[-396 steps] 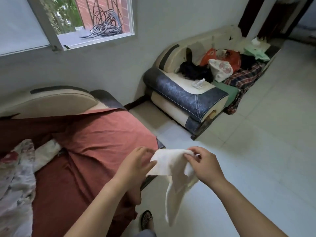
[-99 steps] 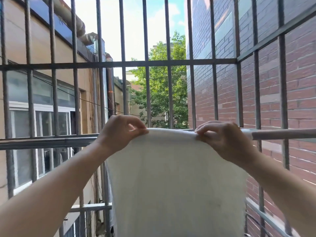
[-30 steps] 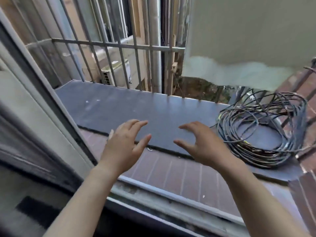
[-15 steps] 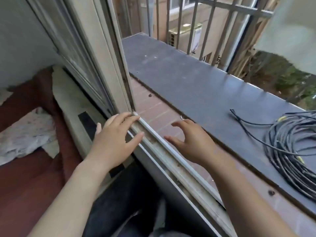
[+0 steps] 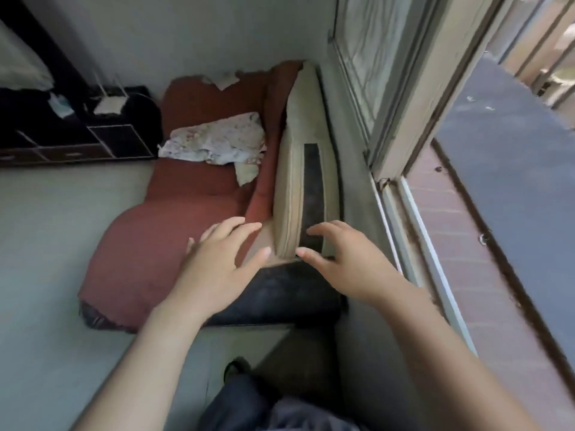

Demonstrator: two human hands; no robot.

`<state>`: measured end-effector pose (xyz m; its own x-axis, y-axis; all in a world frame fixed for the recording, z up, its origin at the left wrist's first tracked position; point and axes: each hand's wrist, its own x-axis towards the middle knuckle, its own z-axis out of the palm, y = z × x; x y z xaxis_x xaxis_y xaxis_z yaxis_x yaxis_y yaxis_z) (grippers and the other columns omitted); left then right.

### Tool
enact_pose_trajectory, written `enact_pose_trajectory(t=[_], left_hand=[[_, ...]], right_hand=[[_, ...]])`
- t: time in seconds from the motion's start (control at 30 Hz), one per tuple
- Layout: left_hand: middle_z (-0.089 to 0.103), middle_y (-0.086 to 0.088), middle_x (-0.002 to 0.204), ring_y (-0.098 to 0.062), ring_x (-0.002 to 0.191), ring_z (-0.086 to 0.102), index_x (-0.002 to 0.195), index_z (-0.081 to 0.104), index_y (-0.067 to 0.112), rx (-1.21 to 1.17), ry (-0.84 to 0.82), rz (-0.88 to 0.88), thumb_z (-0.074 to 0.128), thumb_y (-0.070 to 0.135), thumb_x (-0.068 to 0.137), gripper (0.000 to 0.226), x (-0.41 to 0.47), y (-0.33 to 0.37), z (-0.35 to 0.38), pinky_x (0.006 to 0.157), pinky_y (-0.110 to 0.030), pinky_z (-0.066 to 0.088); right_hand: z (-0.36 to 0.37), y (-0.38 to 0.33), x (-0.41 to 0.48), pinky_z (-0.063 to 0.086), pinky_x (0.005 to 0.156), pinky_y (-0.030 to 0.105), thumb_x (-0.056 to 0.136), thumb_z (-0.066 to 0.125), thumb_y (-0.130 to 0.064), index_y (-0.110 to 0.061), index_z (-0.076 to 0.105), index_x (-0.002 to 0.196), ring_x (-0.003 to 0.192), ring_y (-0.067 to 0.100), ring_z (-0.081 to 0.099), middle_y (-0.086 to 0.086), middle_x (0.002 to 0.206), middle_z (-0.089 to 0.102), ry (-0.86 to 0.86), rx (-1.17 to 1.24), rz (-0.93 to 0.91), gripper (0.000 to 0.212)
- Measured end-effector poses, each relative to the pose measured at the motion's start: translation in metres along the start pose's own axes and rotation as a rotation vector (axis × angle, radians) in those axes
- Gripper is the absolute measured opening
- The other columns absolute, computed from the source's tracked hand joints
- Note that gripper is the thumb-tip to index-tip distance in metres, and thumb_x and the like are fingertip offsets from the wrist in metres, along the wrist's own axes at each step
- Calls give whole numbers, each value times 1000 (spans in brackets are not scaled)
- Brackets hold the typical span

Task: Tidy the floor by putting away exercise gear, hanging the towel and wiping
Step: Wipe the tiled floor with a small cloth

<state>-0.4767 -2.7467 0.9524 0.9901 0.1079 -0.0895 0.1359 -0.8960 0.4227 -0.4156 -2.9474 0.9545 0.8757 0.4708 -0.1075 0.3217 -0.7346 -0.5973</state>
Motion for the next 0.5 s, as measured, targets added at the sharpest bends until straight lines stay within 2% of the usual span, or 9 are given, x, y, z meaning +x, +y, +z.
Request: enact_pose_trajectory(t=[0.07, 0.2, 0.3, 0.4, 0.5], left_hand=[[31, 13, 147, -16, 136, 28, 134, 41, 40, -50, 7, -63, 19, 75, 73, 73, -15, -21, 0, 111, -52, 24], [32, 14, 146, -19, 129, 37, 134, 41, 40, -112, 36, -152, 24, 71, 77, 68, -40, -61, -5, 106, -43, 33], [32, 13, 147, -18, 130, 36, 134, 41, 39, -116, 66, -215, 26, 66, 80, 63, -61, -104, -20, 107, -42, 32], [33, 13, 146, -13, 132, 34, 133, 42, 39, -128, 114, -264, 24, 70, 78, 66, -87, -157, -41, 105, -44, 34], [32, 13, 146, -11, 133, 32, 134, 42, 37, -156, 129, -308, 35, 62, 88, 52, -119, -212, -64, 107, -39, 33]], right_hand=[[12, -20, 5, 45, 93, 32, 87, 53, -53, -21, 53, 126, 113, 18, 53, -3, 123, 54, -30, -14, -54, 50], [43, -67, 16, 45, 90, 29, 87, 54, -51, -17, 55, 122, 107, 16, 55, -2, 120, 55, -134, -27, -143, 48], [71, -107, 26, 46, 90, 31, 86, 53, -53, -18, 55, 123, 105, 17, 55, -2, 119, 55, -178, -51, -211, 50], [107, -155, 35, 46, 87, 29, 85, 53, -54, -21, 54, 125, 103, 15, 55, -5, 122, 54, -204, -70, -265, 51], [149, -206, 43, 45, 83, 27, 85, 54, -54, -22, 53, 125, 97, 13, 56, -4, 123, 53, -267, -91, -311, 51]])
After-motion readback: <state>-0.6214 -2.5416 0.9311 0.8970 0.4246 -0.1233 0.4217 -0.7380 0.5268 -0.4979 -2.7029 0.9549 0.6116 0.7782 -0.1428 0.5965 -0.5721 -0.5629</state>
